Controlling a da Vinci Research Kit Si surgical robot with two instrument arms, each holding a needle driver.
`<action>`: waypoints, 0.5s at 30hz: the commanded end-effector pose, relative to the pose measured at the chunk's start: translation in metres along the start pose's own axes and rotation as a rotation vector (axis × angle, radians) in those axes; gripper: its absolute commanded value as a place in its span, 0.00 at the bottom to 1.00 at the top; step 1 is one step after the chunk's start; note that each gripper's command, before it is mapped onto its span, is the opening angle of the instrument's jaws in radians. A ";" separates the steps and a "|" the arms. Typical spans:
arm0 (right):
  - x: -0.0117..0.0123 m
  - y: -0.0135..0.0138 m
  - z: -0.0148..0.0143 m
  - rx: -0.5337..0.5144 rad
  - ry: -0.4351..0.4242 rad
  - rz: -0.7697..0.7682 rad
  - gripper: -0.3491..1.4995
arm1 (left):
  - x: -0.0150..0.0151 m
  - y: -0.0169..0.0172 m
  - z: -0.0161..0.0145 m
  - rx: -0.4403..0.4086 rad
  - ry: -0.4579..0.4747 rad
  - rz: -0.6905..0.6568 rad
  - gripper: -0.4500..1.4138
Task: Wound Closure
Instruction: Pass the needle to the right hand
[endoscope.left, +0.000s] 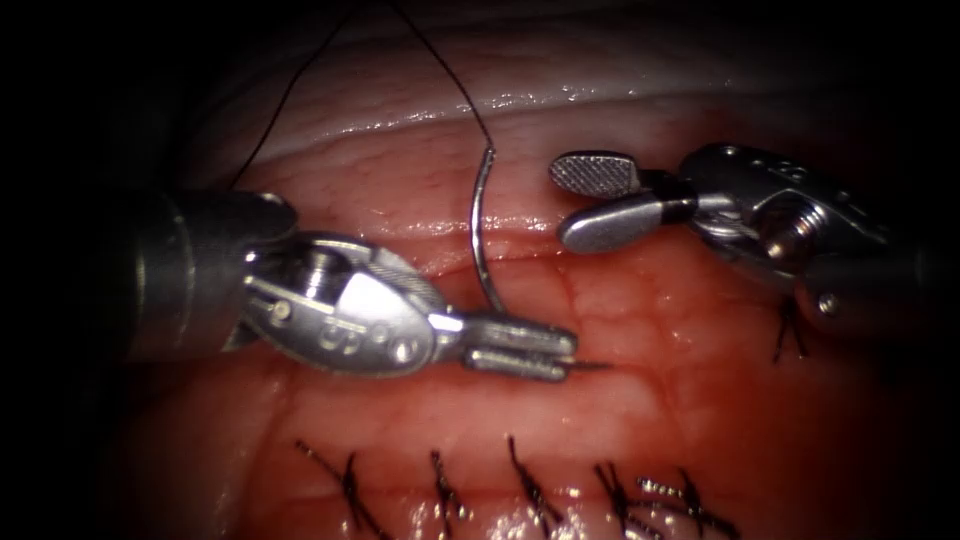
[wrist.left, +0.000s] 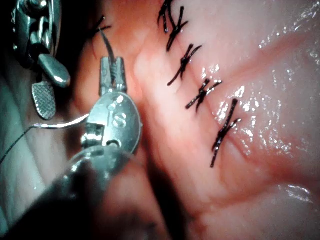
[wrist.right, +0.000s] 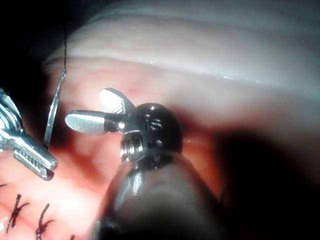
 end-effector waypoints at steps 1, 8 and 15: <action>-0.0003 0.0000 0.0013 0.020 0.001 0.021 0.72 | -0.0005 -0.0002 0.0005 0.002 0.001 0.016 0.00; -0.0010 -0.0006 0.0022 0.117 -0.006 0.080 0.71 | -0.0003 -0.0002 0.0005 -0.008 0.040 0.081 0.00; -0.0012 -0.0011 0.0032 0.187 0.000 0.125 0.73 | 0.0001 -0.0001 0.0009 -0.014 0.070 0.109 0.00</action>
